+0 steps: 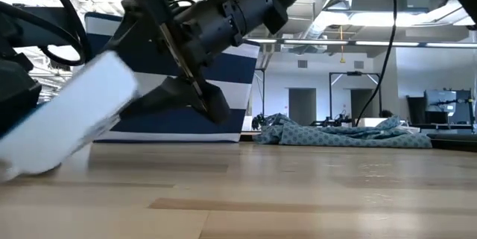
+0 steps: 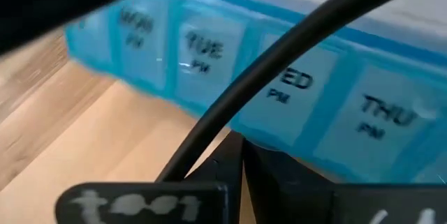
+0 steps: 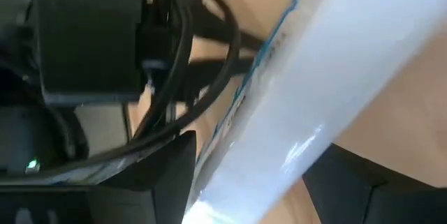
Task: Pick & place medical supplies in basket/bin
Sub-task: Put the pill organizer box into the blue bin
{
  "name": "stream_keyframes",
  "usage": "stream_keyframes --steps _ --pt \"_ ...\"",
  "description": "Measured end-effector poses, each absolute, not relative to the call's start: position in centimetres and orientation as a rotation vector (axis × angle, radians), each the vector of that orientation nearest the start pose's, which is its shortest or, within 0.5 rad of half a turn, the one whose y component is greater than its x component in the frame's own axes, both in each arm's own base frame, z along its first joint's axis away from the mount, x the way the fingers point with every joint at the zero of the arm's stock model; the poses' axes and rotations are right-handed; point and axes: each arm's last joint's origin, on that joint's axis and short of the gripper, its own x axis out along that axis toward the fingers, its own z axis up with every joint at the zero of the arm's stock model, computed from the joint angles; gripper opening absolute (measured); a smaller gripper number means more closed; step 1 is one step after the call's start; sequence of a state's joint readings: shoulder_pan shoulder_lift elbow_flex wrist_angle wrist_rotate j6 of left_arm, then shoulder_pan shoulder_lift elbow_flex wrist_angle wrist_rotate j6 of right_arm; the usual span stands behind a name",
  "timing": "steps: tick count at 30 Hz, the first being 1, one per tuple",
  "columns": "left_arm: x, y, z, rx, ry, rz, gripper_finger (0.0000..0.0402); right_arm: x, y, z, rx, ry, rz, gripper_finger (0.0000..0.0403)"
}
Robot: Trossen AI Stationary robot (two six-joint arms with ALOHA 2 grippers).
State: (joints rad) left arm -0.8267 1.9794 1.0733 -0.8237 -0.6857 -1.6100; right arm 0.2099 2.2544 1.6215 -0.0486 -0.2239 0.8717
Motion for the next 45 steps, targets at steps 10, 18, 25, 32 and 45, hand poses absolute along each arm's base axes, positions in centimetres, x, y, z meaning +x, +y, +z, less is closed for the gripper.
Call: stream_keyframes --steps 10,18,25,32,45 --pt "23.1 -22.1 10.1 -0.227 0.811 0.705 0.0004 47.8 10.5 14.1 0.789 0.866 -0.038 0.0235" --pt "23.4 -22.4 10.2 -0.149 0.773 0.651 0.0004 47.5 10.4 13.8 0.744 0.909 -0.039 0.0177" --pt "23.3 -22.4 10.2 -0.134 0.772 0.654 0.0004 47.2 10.8 13.9 0.704 0.933 -0.025 0.0133" --pt "22.7 -23.5 10.4 -0.154 0.672 0.624 0.0004 46.4 11.2 15.0 0.674 0.959 -0.023 0.0144" --pt "21.0 -25.3 10.5 -0.218 0.597 0.579 0.0004 41.0 9.0 29.6 0.361 0.686 -0.109 0.0147"
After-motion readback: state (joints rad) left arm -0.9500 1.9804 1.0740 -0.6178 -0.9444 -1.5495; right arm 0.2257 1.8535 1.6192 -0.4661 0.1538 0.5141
